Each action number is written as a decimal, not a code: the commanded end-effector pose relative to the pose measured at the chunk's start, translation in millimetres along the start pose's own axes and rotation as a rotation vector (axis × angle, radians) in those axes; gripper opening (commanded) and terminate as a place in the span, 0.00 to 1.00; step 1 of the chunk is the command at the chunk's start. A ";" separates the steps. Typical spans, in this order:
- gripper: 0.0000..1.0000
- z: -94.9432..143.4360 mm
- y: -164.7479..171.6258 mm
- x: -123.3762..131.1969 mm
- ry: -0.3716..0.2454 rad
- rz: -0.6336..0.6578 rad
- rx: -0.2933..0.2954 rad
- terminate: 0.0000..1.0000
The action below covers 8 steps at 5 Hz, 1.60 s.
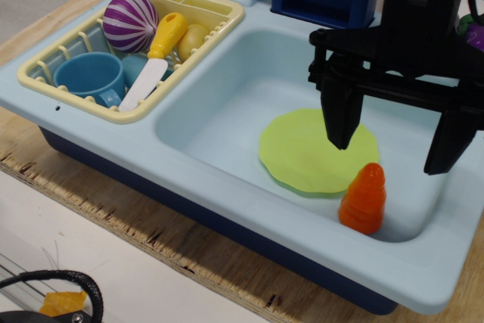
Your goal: Put carrot on plate
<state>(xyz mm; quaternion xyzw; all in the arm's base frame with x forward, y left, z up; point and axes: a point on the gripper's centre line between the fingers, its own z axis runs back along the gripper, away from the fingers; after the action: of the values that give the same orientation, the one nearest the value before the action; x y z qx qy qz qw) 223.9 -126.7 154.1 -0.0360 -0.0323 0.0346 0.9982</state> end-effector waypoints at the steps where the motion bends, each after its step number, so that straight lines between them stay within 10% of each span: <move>1: 1.00 0.0 0.0 0.0 0.000 0.000 0.000 0.00; 3: 1.00 -11.9 -1.1 8.8 -0.076 0.014 0.025 0.00; 8: 1.00 -42.3 17.7 12.8 -0.035 0.058 0.006 0.00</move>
<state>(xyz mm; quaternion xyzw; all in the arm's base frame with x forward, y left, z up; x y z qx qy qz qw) 235.4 -113.5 104.2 -0.0367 -0.0387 0.0617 0.9967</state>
